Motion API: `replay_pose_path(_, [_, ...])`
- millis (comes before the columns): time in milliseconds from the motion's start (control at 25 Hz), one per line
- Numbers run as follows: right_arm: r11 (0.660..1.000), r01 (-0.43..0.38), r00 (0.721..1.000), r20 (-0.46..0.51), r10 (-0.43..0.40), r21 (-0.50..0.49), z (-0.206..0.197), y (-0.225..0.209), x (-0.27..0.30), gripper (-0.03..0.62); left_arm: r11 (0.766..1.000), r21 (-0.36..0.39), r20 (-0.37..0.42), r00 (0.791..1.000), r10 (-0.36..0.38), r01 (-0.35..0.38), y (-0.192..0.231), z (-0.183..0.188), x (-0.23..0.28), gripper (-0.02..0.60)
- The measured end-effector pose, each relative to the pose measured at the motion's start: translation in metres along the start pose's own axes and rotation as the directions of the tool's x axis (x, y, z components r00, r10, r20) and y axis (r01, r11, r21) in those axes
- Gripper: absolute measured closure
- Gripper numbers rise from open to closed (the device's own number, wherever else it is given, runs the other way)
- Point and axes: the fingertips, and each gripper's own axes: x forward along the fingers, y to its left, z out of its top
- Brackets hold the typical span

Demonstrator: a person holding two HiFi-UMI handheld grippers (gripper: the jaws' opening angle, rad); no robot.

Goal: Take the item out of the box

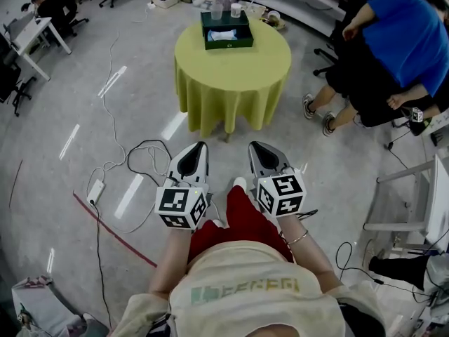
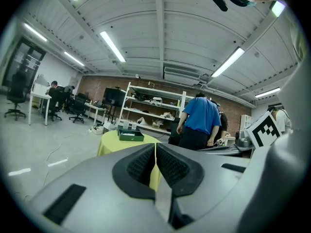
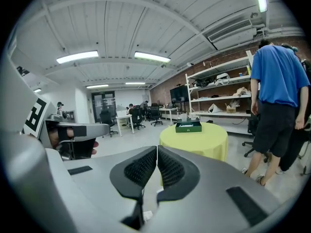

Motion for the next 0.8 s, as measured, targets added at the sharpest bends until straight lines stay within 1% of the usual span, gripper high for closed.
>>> replay_pose_path(440, [1.000, -0.022, 1.000, -0.012, 0.022, 0.003, 0.031, -0.062, 0.079, 0.557, 1.000, -0.010, -0.018, 0.999, 0.029, -0.030, 0.032, 0.013, 0.095, 0.554])
replay_pose_path(800, [0.999, -0.036, 0.999, -0.027, 0.036, 0.010, 0.050, -0.120, 0.122, 0.557, 0.998, -0.018, -0.034, 0.998, 0.057, -0.058, 0.041, 0.019, 0.168, 0.552])
